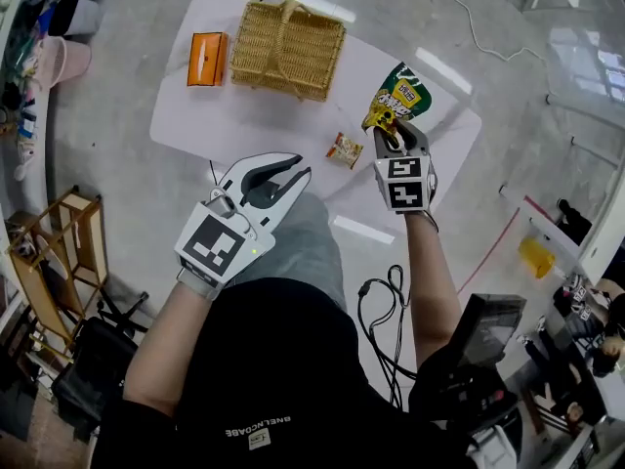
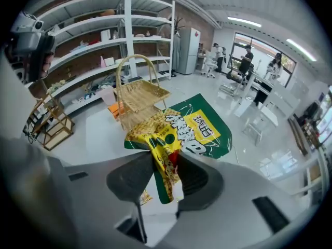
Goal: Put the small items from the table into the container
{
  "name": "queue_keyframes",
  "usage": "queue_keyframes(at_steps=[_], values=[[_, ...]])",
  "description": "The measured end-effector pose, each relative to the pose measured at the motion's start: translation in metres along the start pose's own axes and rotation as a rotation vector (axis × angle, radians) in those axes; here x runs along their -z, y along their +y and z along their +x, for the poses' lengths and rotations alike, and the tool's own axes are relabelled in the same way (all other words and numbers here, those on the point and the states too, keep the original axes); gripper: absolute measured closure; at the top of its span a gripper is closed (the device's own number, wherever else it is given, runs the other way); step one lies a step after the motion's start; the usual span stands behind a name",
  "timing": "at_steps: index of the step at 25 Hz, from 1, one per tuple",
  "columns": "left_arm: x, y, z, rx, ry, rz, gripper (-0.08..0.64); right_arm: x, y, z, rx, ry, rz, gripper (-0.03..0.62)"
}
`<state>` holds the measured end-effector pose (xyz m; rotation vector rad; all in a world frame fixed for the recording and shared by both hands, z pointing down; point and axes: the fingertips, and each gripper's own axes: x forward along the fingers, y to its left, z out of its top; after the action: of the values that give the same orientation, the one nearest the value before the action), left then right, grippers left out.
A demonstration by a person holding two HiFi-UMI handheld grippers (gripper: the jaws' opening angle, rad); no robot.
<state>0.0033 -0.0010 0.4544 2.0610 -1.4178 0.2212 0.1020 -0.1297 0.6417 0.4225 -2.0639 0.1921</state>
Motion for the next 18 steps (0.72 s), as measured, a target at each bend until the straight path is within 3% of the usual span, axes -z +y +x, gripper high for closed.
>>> queue_keyframes(at_steps=[8, 18], values=[[-0.006, 0.037, -0.035, -0.09, -0.088, -0.068, 0.514, -0.072, 0.04, 0.018, -0.085, 0.034, -0.232, 0.443], [0.006, 0.073, -0.074, -0.18, -0.132, -0.142, 0.514, -0.122, 0.064, 0.053, -0.116, 0.052, -0.338, 0.443]])
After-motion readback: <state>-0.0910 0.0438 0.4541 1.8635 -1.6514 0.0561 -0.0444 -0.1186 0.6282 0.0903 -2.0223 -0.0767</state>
